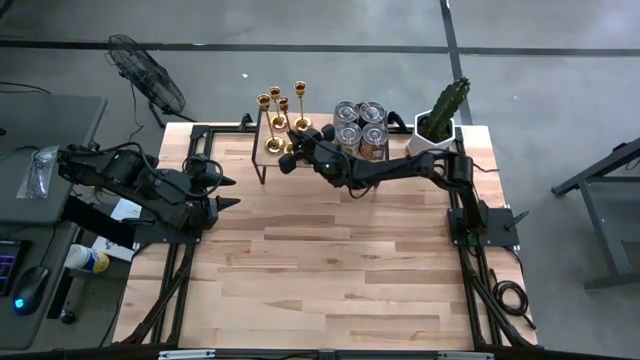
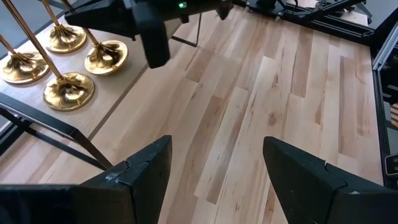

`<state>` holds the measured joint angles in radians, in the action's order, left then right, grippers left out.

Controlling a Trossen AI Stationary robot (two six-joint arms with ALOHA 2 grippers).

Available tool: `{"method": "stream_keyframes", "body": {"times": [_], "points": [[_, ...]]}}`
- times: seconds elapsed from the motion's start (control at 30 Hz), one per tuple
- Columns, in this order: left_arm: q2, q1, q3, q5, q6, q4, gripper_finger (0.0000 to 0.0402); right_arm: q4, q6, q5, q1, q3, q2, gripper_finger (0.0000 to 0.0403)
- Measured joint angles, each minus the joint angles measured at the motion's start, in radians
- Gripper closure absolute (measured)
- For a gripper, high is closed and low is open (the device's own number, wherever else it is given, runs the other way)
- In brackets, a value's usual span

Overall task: Pick & Place candle stick holders
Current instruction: Put the gold candle holder on the shelf

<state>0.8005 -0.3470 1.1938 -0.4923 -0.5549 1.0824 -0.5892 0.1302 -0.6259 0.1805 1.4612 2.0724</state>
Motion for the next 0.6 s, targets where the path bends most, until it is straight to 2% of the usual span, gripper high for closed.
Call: {"method": "stream_keyframes", "body": {"times": [0.23, 0.6], "points": [[0.0, 0.0, 0.0, 0.002, 0.0, 0.001, 0.0156, 0.008, -0.002, 0.079, 0.02, 0.0, 0.003, 0.0398], [0.0, 0.0, 0.0, 0.004, 0.004, 0.001, 0.0156, 0.056, -0.004, 0.108, 0.038, 0.001, 0.002, 0.0398]]}}
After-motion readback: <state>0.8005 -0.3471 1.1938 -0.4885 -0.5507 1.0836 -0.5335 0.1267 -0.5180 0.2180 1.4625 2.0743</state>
